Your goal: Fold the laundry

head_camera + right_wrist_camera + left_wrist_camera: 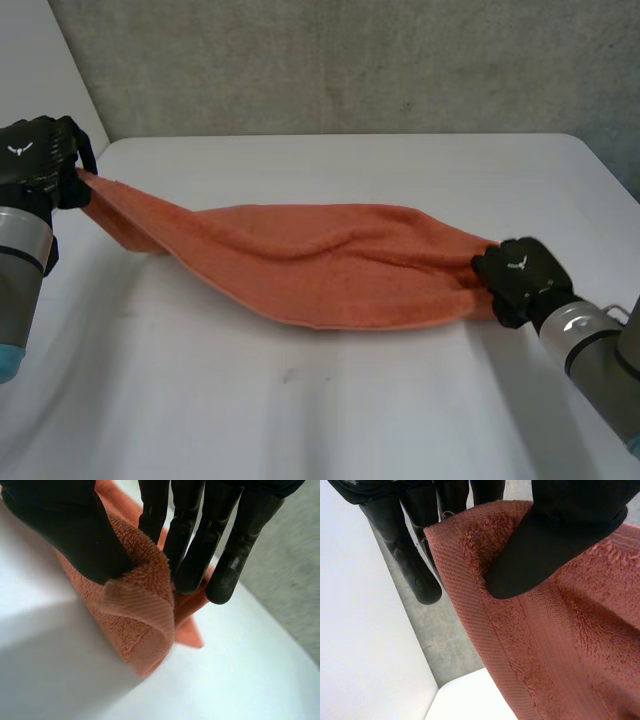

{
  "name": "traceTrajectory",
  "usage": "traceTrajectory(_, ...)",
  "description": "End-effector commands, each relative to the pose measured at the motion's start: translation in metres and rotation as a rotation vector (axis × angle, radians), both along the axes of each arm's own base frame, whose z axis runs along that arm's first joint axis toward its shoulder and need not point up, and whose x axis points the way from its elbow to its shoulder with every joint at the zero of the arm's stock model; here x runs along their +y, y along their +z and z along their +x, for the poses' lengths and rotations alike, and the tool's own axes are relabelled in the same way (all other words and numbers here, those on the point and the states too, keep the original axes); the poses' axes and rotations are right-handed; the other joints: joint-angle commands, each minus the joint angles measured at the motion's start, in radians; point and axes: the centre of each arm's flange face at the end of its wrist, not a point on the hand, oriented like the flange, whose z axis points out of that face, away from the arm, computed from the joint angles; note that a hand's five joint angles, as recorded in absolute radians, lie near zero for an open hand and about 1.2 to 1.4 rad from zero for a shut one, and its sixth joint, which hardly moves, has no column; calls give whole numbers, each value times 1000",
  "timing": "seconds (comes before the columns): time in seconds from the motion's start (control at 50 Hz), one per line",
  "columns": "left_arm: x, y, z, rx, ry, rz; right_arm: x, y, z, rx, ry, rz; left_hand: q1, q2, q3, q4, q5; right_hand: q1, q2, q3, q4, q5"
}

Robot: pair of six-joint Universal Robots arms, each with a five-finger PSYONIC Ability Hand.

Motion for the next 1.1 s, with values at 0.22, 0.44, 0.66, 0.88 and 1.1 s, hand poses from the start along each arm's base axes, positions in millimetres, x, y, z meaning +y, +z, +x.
traceTrajectory(0.22,53,23,9,-34,-40,177,2,119,-40,14,-120,17,225,178,181,179,194,427,217,216,207,248)
traceTrajectory(0.44,57,-27,7,-252,-125,377,-3,69,-43,319,-2,262,225,178,181,179,194,427,217,216,207,248)
traceTrajectory(0.66,-1,-77,-8,-418,-174,465,-61,52,-11,364,-43,182,225,178,181,179,194,427,217,216,207,248)
traceTrajectory(0.88,-75,78,-59,-347,-100,-302,-132,237,19,-109,-196,-703,225,178,181,179,194,427,217,216,207,248)
traceTrajectory(1.1,-77,135,-53,-157,42,-603,-110,275,22,-227,-232,-912,225,178,181,179,194,427,217,216,207,248)
